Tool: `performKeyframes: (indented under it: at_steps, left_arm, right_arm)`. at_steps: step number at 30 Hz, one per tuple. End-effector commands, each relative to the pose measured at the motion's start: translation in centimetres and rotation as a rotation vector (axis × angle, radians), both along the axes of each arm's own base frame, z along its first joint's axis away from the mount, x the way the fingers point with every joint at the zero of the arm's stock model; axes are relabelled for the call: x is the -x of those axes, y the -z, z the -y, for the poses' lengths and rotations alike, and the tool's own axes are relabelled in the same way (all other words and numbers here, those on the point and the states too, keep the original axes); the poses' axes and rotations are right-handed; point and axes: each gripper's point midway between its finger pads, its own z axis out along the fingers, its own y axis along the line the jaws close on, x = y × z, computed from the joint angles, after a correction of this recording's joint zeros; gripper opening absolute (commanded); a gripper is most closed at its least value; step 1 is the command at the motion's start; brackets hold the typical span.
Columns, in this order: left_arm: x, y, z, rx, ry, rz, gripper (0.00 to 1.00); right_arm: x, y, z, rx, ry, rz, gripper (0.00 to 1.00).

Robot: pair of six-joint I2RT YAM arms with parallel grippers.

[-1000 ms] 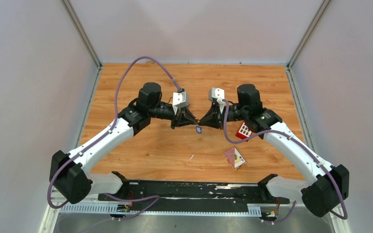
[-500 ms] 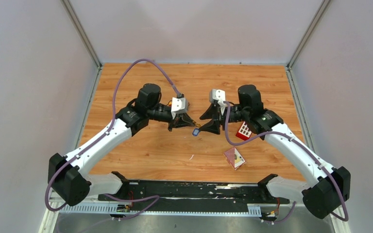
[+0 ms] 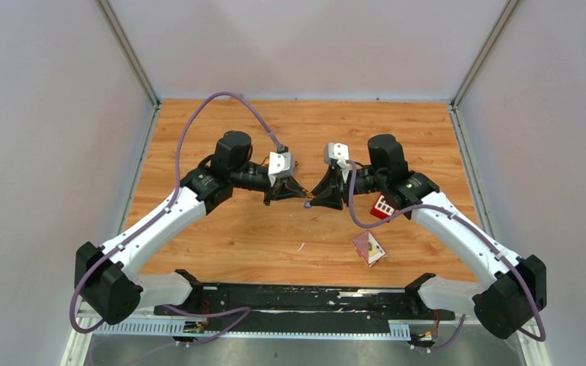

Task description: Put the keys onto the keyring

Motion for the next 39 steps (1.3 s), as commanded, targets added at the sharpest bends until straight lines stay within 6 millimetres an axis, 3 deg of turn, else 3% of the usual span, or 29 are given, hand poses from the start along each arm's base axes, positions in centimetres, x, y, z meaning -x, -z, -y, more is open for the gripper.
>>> performKeyframes:
  at_steps: [1,5,6,13,17,25,34,39]
  left_arm:
    - [0.2,-2.1,0.1,0.042,0.003,0.041,0.0]
    - [0.2,-1.7,-0.1,0.028,0.001,0.039,0.0]
    - [0.1,-1.7,-0.1,0.028,-0.007,0.042,0.0]
    - [-1.6,-3.6,-1.6,0.153,-0.109,0.052,0.32]
    - [-1.7,-4.6,-1.8,0.233,-0.113,0.041,0.37]
    - [-1.0,-4.7,-1.6,0.334,-0.097,0.013,0.36]
    - [-1.0,-5.0,-1.5,0.36,-0.099,-0.001,0.26]
    - [-0.9,-4.8,-1.6,0.359,-0.098,-0.005,0.16]
  right_arm:
    - [-0.1,-0.5,-0.7,-0.017,-0.024,0.032,0.27]
    - [-0.1,-0.6,-0.9,-0.023,-0.019,0.037,0.02]
    - [-0.3,-0.7,-1.0,-0.031,-0.009,0.04,0.0]
    - [-1.2,-2.2,-1.5,-0.095,0.05,-0.027,0.0]
    - [-1.8,-2.9,-2.0,-0.143,0.061,-0.11,0.0]
    - [-2.2,-3.1,-2.2,-0.185,0.064,-0.165,0.0]
    - [-2.1,-2.7,-2.2,-0.185,0.053,-0.172,0.0]
    - [-2.2,-2.7,-2.1,-0.187,0.055,-0.171,0.0]
